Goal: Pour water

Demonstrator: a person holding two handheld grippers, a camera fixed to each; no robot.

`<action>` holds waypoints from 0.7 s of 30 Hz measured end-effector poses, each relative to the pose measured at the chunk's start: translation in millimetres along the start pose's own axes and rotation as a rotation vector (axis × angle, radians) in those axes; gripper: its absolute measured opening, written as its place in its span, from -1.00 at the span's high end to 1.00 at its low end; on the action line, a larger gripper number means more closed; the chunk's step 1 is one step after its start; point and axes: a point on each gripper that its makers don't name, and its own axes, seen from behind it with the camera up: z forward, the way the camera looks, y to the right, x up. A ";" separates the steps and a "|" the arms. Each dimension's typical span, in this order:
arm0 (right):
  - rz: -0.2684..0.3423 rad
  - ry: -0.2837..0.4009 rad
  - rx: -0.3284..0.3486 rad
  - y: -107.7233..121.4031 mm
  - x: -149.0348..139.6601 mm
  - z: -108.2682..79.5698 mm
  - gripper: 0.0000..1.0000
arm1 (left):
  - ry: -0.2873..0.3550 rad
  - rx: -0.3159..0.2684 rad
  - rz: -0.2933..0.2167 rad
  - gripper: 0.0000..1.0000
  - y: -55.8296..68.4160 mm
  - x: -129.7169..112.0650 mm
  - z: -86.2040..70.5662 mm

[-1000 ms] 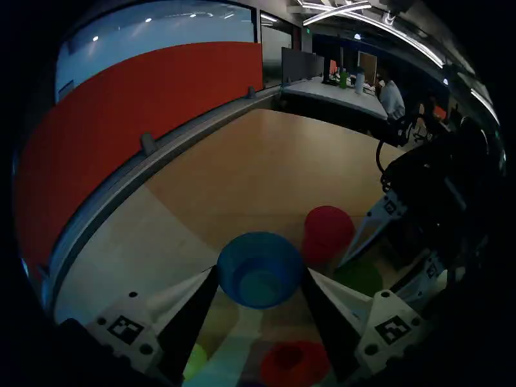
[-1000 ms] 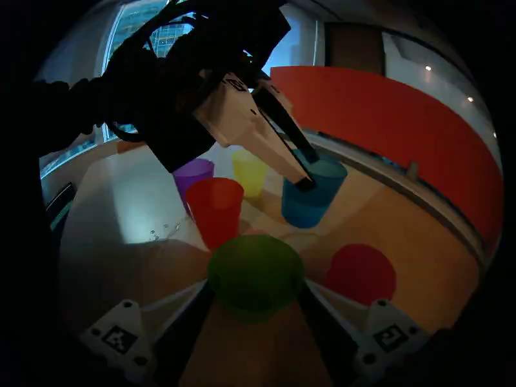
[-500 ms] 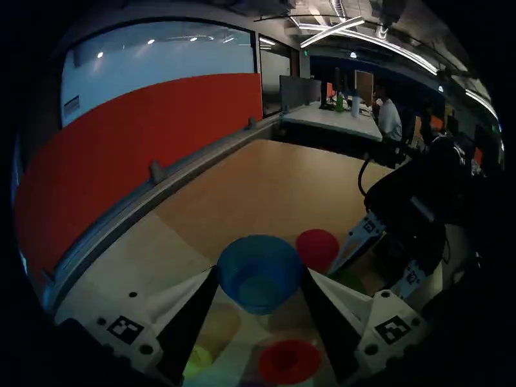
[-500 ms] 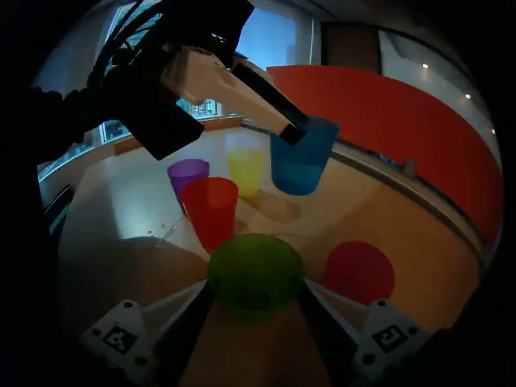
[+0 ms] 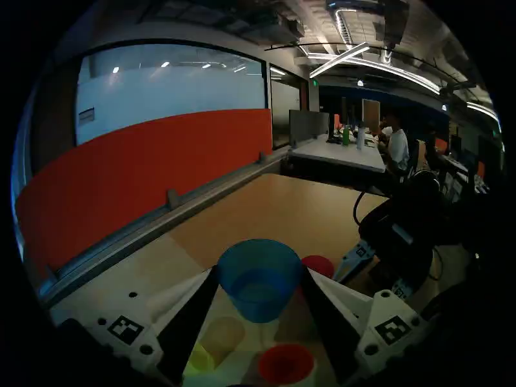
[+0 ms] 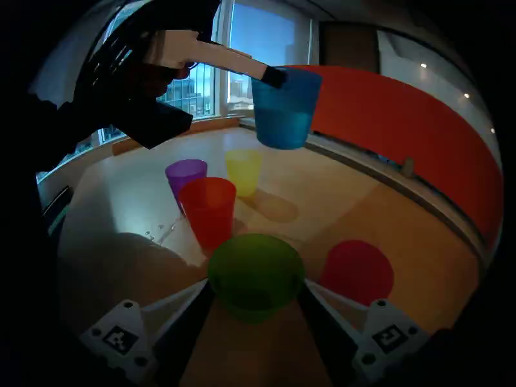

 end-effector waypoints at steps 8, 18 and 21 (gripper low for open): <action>-0.001 -0.001 -0.003 -1.3 -1.2 -1.3 -0.79 | 0.121 0.028 -0.001 -0.78 -6.6 18.2 -20.8; 0.009 0.002 -0.008 -0.9 -1.9 -3.5 -0.79 | 0.213 0.044 0.010 -0.78 -6.2 30.8 -40.9; 0.013 0.005 -0.010 -0.3 -1.2 -3.8 -0.79 | 0.225 0.046 -0.004 -0.78 -9.0 31.5 -43.2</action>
